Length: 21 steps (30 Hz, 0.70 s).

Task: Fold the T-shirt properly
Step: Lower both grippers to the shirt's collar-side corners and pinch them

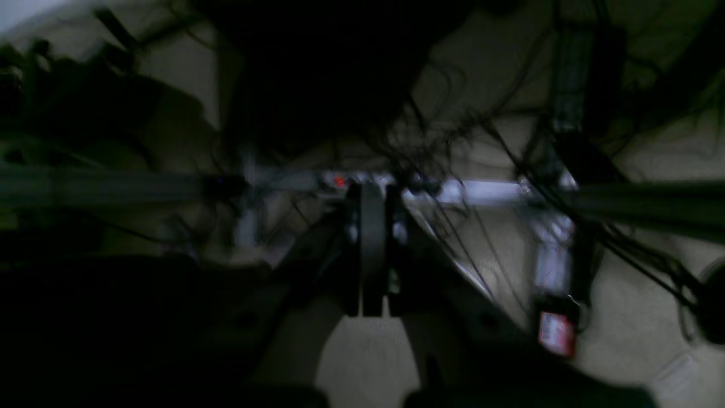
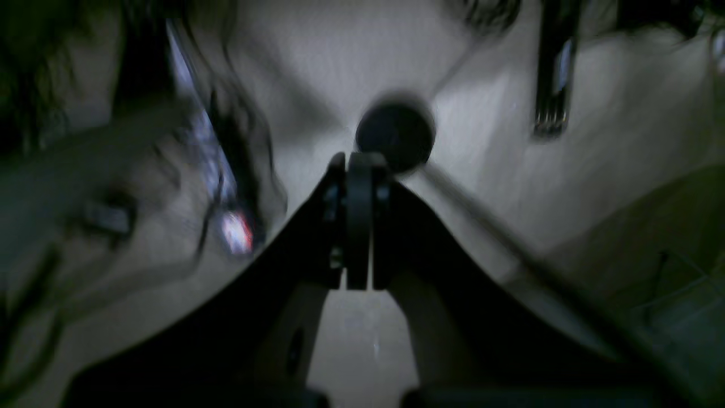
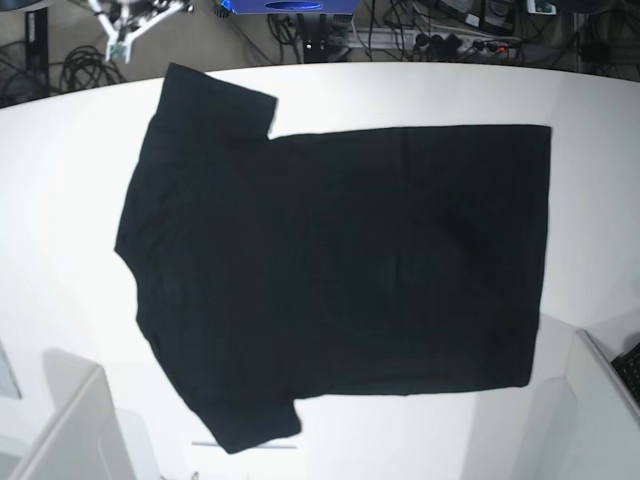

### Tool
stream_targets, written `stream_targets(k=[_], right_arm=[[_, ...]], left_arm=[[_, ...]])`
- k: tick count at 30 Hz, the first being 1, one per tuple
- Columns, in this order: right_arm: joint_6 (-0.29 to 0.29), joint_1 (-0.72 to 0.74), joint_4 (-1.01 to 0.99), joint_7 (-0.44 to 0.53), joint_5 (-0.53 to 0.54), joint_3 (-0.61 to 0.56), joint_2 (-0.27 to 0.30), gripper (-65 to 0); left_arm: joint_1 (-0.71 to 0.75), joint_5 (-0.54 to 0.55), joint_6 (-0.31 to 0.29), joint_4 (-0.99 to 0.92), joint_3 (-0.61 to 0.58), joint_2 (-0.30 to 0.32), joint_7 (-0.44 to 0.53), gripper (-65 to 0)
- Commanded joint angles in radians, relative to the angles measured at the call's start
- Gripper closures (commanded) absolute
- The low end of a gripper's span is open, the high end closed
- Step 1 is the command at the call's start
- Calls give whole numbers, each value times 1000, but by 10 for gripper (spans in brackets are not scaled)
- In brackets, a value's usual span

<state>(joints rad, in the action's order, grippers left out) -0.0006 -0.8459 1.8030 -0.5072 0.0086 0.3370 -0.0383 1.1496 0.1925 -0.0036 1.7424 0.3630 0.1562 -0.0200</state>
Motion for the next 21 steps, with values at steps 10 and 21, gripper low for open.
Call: stream_targets(k=[10, 21], right_arm=[[-3, 121, 215, -15, -5, 14, -74, 0], [262, 219, 214, -170, 580, 150, -28, -285]], left_arm=[[-7, 6, 11, 204, 118, 9, 19, 0], [-158, 330, -132, 178, 186, 42, 9, 0]])
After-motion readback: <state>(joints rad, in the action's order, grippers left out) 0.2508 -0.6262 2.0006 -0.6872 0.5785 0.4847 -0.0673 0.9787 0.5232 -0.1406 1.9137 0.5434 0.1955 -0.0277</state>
